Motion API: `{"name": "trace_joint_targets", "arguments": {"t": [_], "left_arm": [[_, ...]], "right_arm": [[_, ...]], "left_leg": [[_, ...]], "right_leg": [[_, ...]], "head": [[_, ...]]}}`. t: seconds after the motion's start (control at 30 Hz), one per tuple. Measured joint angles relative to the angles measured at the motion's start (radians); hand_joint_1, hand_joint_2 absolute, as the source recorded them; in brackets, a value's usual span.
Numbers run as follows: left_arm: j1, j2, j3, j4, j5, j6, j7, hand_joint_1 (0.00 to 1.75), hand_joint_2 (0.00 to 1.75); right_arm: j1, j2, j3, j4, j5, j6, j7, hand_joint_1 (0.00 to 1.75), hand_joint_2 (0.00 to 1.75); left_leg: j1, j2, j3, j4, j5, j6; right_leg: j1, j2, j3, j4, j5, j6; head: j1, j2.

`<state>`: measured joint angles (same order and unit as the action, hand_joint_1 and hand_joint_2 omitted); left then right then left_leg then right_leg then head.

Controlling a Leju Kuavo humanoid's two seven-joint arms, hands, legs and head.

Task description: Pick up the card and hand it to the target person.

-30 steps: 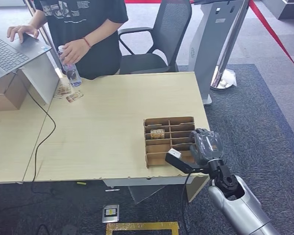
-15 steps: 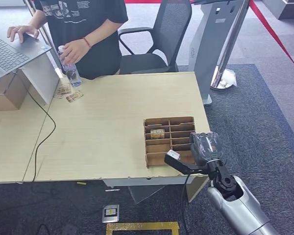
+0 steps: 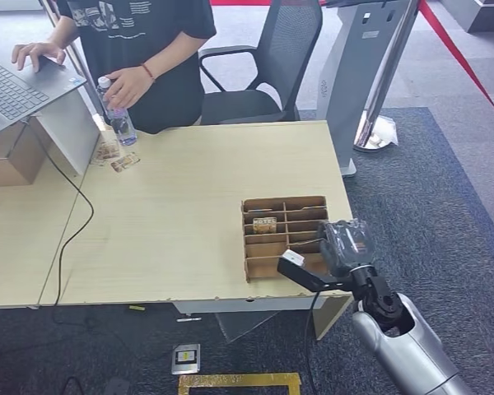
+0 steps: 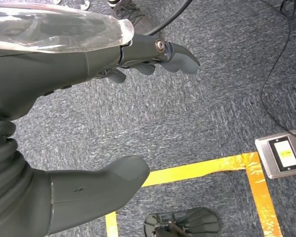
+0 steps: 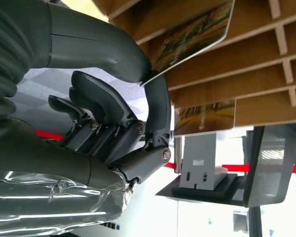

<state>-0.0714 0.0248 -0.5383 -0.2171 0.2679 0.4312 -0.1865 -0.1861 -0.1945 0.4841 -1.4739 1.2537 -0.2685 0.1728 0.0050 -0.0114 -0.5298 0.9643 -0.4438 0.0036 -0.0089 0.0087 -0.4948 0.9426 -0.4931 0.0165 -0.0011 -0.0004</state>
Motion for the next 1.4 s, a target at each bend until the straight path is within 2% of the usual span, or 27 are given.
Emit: {"name": "trace_joint_targets", "arguments": {"t": [0.43,0.8,0.93,1.07,1.4], "left_arm": [[0.001,0.000,0.000,0.000,0.001,0.000,0.000,0.00,1.75],[-0.001,0.001,-0.002,0.000,-0.007,0.000,0.000,0.00,1.75],[-0.010,0.000,-0.009,0.000,-0.020,-0.002,0.005,0.00,1.75],[-0.024,-0.004,-0.024,0.000,-0.037,-0.009,0.019,0.00,1.75],[-0.049,-0.012,-0.048,0.000,-0.046,-0.011,0.044,0.00,1.75]], "right_arm": [[0.069,-0.100,-0.078,-0.248,-0.131,0.036,0.014,1.75,1.75],[0.122,-0.161,-0.174,-0.435,-0.232,-0.054,0.008,1.75,1.75],[0.091,-0.163,-0.195,-0.439,-0.079,-0.079,0.069,1.75,1.75],[0.021,-0.149,-0.190,-0.387,0.034,-0.127,0.110,1.75,1.75],[-0.202,-0.054,-0.137,-0.116,0.183,-0.214,0.135,1.75,1.75]], "left_leg": [[0.000,0.000,0.000,0.000,0.000,0.000],[0.000,0.000,-0.001,0.000,0.000,0.000],[0.000,0.000,-0.001,0.000,0.000,0.000],[0.000,0.000,-0.001,0.000,0.000,0.000],[0.000,-0.001,-0.002,0.000,0.001,0.000]], "right_leg": [[0.000,0.000,-0.001,0.000,0.000,0.000],[0.000,0.000,-0.001,0.000,0.000,0.000],[0.000,0.000,0.000,0.000,0.000,0.000],[0.000,0.000,0.000,0.000,0.000,0.000],[0.000,0.000,0.000,0.001,0.000,0.000]], "head": [[0.000,0.000],[0.000,0.000],[0.000,0.000],[0.000,0.000],[0.000,0.000]]}}
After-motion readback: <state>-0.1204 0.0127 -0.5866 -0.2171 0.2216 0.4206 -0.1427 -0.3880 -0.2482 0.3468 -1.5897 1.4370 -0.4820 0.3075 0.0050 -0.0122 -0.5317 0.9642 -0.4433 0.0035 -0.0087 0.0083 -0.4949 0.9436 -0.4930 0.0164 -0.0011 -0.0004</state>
